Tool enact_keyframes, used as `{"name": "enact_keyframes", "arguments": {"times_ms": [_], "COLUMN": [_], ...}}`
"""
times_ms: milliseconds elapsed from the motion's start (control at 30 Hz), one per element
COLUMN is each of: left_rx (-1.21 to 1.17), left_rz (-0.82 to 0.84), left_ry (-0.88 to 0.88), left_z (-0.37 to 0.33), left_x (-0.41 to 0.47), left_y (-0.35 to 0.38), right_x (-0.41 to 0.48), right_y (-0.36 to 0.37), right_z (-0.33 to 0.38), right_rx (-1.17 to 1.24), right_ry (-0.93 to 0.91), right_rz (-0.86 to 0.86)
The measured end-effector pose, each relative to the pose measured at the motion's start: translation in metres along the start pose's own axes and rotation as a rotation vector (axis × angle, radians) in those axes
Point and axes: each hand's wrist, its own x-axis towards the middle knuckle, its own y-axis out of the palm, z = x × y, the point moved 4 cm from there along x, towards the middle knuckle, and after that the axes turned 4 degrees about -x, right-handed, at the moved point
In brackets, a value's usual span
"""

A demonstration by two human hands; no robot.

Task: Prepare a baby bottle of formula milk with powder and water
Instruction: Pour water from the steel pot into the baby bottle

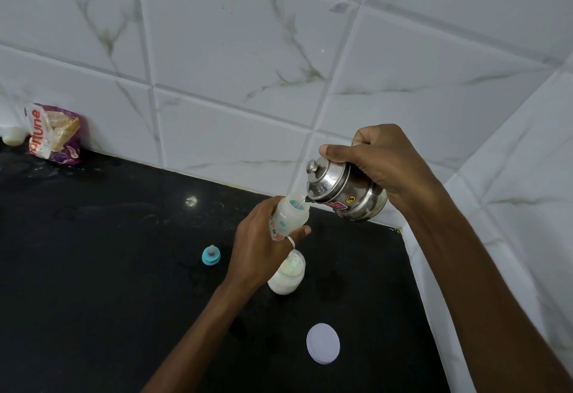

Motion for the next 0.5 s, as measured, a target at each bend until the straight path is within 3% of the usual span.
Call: {"name": "enact_keyframes", "arguments": {"times_ms": [300, 500], "left_rx": [0.01, -0.01], "left_rz": [0.009, 0.01], "left_ry": [-0.008, -0.014], "left_z": [-0.001, -0.004], "left_x": [-0.002, -0.003], "left_y": [0.002, 0.002], "right_x": [-0.004, -0.009], "right_y": [-0.005, -0.01], "right_z": [-0.007, -0.025], "right_rx": [0.054, 0.244], "right_ry": [0.015, 0.066], "right_rz": [-0.028, -0.024]}}
